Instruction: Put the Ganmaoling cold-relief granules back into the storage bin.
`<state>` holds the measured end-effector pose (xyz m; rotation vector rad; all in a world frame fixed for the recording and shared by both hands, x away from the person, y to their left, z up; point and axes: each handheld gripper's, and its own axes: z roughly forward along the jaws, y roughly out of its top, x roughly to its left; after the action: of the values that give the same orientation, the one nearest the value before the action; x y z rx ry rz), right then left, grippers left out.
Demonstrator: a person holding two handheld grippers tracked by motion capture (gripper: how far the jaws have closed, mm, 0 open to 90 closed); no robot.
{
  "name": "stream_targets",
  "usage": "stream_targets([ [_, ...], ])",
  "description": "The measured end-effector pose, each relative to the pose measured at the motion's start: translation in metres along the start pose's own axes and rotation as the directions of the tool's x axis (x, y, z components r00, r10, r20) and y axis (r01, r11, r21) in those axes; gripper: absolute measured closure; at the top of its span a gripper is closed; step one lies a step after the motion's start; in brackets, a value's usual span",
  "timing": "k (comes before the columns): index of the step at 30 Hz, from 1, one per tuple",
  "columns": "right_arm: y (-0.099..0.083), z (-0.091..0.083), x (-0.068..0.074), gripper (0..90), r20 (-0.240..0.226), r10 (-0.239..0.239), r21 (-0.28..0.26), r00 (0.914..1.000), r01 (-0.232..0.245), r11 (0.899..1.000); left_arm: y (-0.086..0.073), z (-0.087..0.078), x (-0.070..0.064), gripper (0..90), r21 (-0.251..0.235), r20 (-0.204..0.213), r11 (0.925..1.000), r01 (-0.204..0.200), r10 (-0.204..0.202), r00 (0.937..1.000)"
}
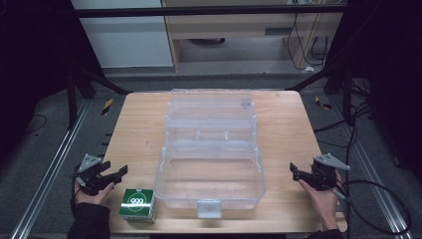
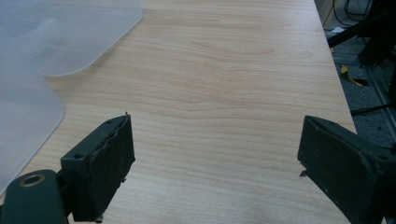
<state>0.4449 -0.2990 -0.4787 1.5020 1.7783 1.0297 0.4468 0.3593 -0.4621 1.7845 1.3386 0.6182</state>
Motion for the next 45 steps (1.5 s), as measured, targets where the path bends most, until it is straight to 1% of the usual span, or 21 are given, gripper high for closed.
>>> stream_targets([
  [7, -0.002, -0.003, 0.003, 10.8, -0.011, -0.034, -0.002, 0.9994, 0.034, 0.999, 0.007, -0.007, -0.007, 33.6, -0.053, 0.047, 0.9969, -0.058, 0.061, 0.9971],
  [9, -0.003, -0.003, 0.003, 10.8, -0.013, -0.033, 0.000, 0.9994, 0.033, 0.999, 0.009, -0.009, -0.008, 35.3, -0.086, 0.097, 0.9910, -0.103, 0.111, 0.9890],
  [10, -0.003, -0.003, 0.003, 10.8, -0.013, -0.033, 0.000, 0.9994, 0.033, 0.999, 0.009, -0.009, -0.008, 36.1, -0.086, 0.097, 0.9910, -0.103, 0.111, 0.9890],
  [12, -0.004, -0.003, 0.003, 10.7, -0.010, -0.034, 0.011, 0.9994, 0.035, 0.999, 0.013, -0.013, -0.007, 36.1, -0.069, 0.117, 0.9866, -0.148, 0.155, 0.9810],
  [13, -0.004, -0.003, 0.003, 10.7, -0.010, -0.034, 0.011, 0.9994, 0.035, 0.999, 0.013, -0.013, -0.007, 35.4, -0.069, 0.117, 0.9866, -0.148, 0.155, 0.9810],
  [15, -0.006, -0.003, 0.004, 10.4, -0.004, -0.040, 0.016, 0.9992, 0.040, 0.999, 0.018, -0.018, -0.004, 33.5, -0.055, 0.146, 0.9834, -0.173, 0.179, 0.9729],
  [17, -0.006, -0.003, 0.004, 10.3, -0.002, -0.044, 0.014, 0.9990, 0.044, 0.999, 0.021, -0.020, -0.002, 31.5, -0.054, 0.152, 0.9823, -0.179, 0.185, 0.9708],
  [19, -0.006, -0.002, 0.004, 10.2, -0.007, -0.041, 0.014, 0.9992, 0.041, 0.999, 0.031, -0.027, -0.002, 29.5, -0.046, 0.174, 0.9772, -0.207, 0.212, 0.9617],
  [20, -0.006, -0.002, 0.004, 10.0, -0.009, -0.043, 0.016, 0.9991, 0.043, 0.999, 0.031, -0.027, -0.002, 29.4, -0.046, 0.174, 0.9772, -0.207, 0.212, 0.9617],
  [23, -0.007, -0.002, 0.005, 9.5, -0.011, -0.049, 0.020, 0.9987, 0.050, 0.999, 0.042, -0.036, 0.000, 27.0, -0.051, 0.182, 0.9729, -0.225, 0.231, 0.9557],
  [24, -0.007, -0.002, 0.005, 9.3, -0.014, -0.052, 0.022, 0.9986, 0.052, 0.998, 0.049, -0.042, 0.001, 26.5, -0.057, 0.198, 0.9704, -0.235, 0.241, 0.9500],
  [25, -0.007, -0.002, 0.005, 9.2, -0.016, -0.052, 0.023, 0.9985, 0.053, 0.998, 0.049, -0.042, 0.001, 25.9, -0.057, 0.198, 0.9704, -0.235, 0.241, 0.9500],
  [27, -0.007, -0.001, 0.005, 9.2, -0.015, -0.050, 0.026, 0.9986, 0.050, 0.998, 0.057, -0.049, 0.000, 25.2, -0.064, 0.236, 0.9638, -0.259, 0.267, 0.9344],
  [29, -0.008, -0.001, 0.005, 9.1, -0.016, -0.048, 0.027, 0.9987, 0.049, 0.998, 0.061, -0.053, -0.001, 23.8, -0.050, 0.249, 0.9550, -0.292, 0.295, 0.9223],
  [33, -0.007, -0.002, 0.005, 8.8, -0.017, -0.052, 0.020, 0.9985, 0.052, 0.998, 0.066, -0.058, -0.004, 22.8, -0.022, 0.279, 0.9330, -0.359, 0.351, 0.8939],
  [35, -0.007, -0.002, 0.005, 8.9, -0.018, -0.055, 0.018, 0.9983, 0.055, 0.998, 0.068, -0.060, -0.006, 22.1, -0.012, 0.298, 0.9183, -0.396, 0.381, 0.8751],
  [36, -0.007, -0.002, 0.005, 8.9, -0.017, -0.056, 0.018, 0.9983, 0.056, 0.998, 0.068, -0.060, -0.006, 21.4, -0.012, 0.298, 0.9183, -0.396, 0.381, 0.8751],
  [37, -0.008, -0.001, 0.005, 8.9, -0.016, -0.057, 0.018, 0.9983, 0.057, 0.998, 0.070, -0.062, -0.009, 20.8, -0.005, 0.329, 0.9015, -0.433, 0.410, 0.8505],
  [39, -0.008, -0.001, 0.005, 8.8, -0.016, -0.054, 0.019, 0.9984, 0.054, 0.998, 0.071, -0.064, -0.013, 19.6, -0.001, 0.361, 0.8807, -0.474, 0.442, 0.8211],
  [41, -0.008, -0.001, 0.005, 8.7, -0.018, -0.054, 0.019, 0.9984, 0.054, 0.998, 0.073, -0.065, -0.016, 18.3, 0.014, 0.392, 0.8638, -0.504, 0.459, 0.7974],
  [45, -0.008, -0.001, 0.005, 8.3, -0.018, -0.058, 0.021, 0.9982, 0.058, 0.998, 0.075, -0.065, -0.021, 16.7, 0.043, 0.439, 0.8305, -0.555, 0.484, 0.7575],
])
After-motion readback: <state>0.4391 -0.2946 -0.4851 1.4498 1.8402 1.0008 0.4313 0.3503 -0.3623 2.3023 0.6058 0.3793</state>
